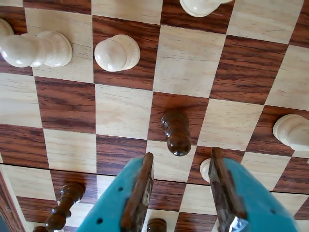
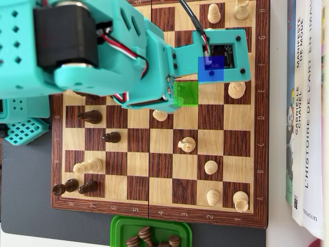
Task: Play chess
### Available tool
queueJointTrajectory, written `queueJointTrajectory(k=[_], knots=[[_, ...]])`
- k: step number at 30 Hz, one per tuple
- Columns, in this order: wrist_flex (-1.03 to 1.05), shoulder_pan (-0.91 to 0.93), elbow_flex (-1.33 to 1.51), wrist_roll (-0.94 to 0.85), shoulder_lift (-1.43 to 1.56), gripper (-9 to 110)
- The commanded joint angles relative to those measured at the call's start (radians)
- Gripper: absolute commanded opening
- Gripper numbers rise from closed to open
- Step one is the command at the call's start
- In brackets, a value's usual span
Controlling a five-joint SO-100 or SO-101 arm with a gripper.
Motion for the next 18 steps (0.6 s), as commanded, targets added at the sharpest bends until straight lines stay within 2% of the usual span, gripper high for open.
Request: queueJointTrajectory(k=[1, 18], knots=[[0.002, 0.005, -0.048, -0.002, 0.005, 17], [0.011, 0.012, -0.101, -0.003, -0.049, 17]])
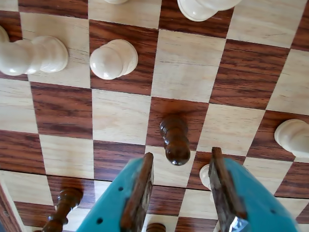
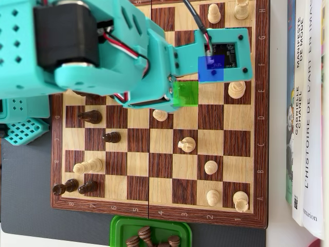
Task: Play chess
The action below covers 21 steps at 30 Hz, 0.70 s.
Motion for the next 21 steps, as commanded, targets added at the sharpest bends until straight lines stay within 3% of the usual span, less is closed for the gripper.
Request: queueJointTrajectory(k=[1, 21], knots=[[0.003, 0.011, -0.067, -0.002, -0.002, 17], [0.000, 0.021, -0.083, -0.003, -0.064, 17]])
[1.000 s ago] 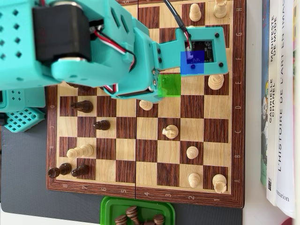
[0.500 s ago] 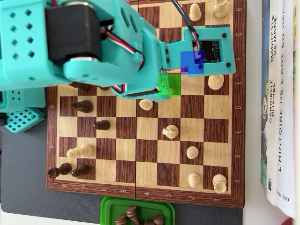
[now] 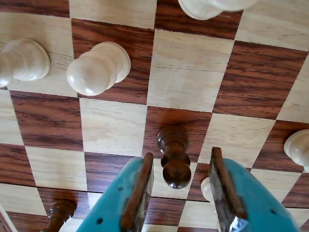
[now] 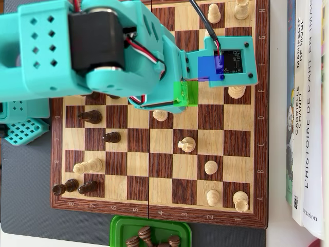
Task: Play chess
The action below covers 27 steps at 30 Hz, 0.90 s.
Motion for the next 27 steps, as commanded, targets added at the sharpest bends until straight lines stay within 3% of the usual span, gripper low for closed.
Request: queueJointTrajectory(k=[1, 27], knots=[[-0.003, 0.017, -0.048, -0.003, 0.009, 17], [0.000, 0.025, -0.052, -0.003, 0.002, 10]])
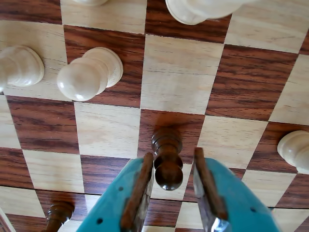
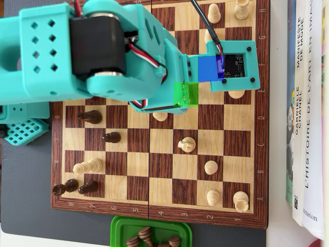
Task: Play chess
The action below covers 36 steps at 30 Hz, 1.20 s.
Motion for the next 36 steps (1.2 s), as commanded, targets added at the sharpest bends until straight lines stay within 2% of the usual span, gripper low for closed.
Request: queueJointTrajectory(k=[1, 20, 36], knots=[[0.000, 0.012, -0.037, -0.003, 0.008, 10], [0.002, 0.012, -0.043, -0.003, 0.034, 7], [-0.005, 0.091, 0.232, -0.005, 0.502, 7]])
